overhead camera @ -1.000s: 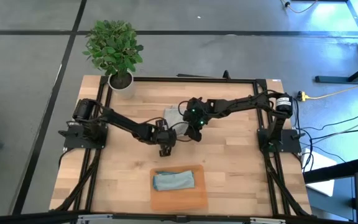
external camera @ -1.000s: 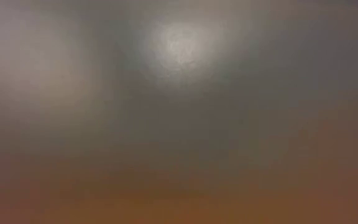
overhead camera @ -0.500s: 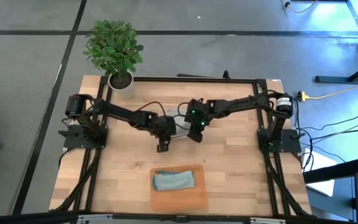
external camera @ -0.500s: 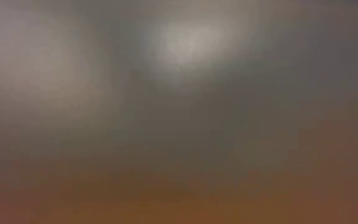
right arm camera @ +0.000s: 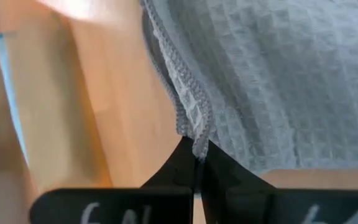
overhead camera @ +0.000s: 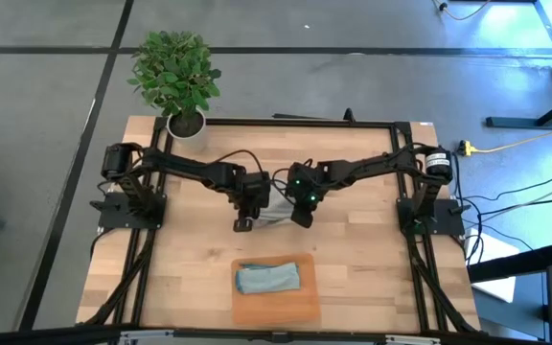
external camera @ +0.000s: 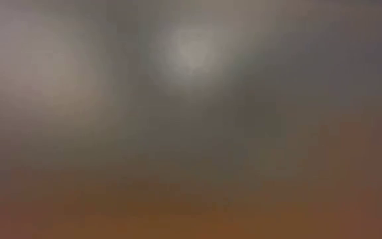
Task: Roll microfiber towels into tight, uniform cylinder then place into a basket
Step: Roll the gray towel
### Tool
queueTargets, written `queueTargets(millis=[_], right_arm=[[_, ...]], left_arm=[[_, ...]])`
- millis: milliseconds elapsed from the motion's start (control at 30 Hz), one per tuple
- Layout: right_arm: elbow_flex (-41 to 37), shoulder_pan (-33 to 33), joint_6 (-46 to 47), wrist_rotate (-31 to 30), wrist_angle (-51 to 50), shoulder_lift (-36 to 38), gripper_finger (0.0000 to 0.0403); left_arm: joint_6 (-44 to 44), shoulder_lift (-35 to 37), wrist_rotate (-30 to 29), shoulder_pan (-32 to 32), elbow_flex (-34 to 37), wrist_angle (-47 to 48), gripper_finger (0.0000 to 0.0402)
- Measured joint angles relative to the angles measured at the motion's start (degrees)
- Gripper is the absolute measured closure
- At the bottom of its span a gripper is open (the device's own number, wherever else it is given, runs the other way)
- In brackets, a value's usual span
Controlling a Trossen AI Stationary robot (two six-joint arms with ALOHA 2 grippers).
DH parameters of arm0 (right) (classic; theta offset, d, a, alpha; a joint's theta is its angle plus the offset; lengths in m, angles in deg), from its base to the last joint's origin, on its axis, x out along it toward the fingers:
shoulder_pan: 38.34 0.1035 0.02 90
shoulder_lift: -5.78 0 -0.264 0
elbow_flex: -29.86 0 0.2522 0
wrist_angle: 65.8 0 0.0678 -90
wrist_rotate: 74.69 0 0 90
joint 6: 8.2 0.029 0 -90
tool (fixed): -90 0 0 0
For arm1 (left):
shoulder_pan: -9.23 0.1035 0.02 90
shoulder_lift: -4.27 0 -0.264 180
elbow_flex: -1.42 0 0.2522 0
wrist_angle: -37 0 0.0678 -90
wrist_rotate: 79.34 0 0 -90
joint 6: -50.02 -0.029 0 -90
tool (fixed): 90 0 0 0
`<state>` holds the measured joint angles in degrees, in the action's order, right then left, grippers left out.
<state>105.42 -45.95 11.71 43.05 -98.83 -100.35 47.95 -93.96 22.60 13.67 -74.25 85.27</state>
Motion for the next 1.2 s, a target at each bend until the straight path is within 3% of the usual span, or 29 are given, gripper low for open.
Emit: queueTargets(millis=[233, 467, 900, 1200], right_arm=[[-0.1, -0.6, 0.8, -0.3, 0.5, 0.0, 0.0396], [-0.2, -1.8, 0.8, -0.6, 0.7, 0.0, 0.0396], [-0.2, -2.4, 0.9, -0.6, 1.5, -0.1, 0.0396], [-0.1, -4.2, 2.5, -0.6, 1.6, -0.1, 0.0396]], left_arm=[[-1.6, 0.0, -0.2, 0.0, 0.0, -1.4, 0.0401], [-1.6, 0.0, -5.4, -1.4, 0.1, -4.9, 0.0401], [1.4, 0.0, -5.4, -3.0, 0.1, -8.3, 0.0316], [4.2, -3.9, -5.3, -5.3, 0.0, -11.6, 0.0311]])
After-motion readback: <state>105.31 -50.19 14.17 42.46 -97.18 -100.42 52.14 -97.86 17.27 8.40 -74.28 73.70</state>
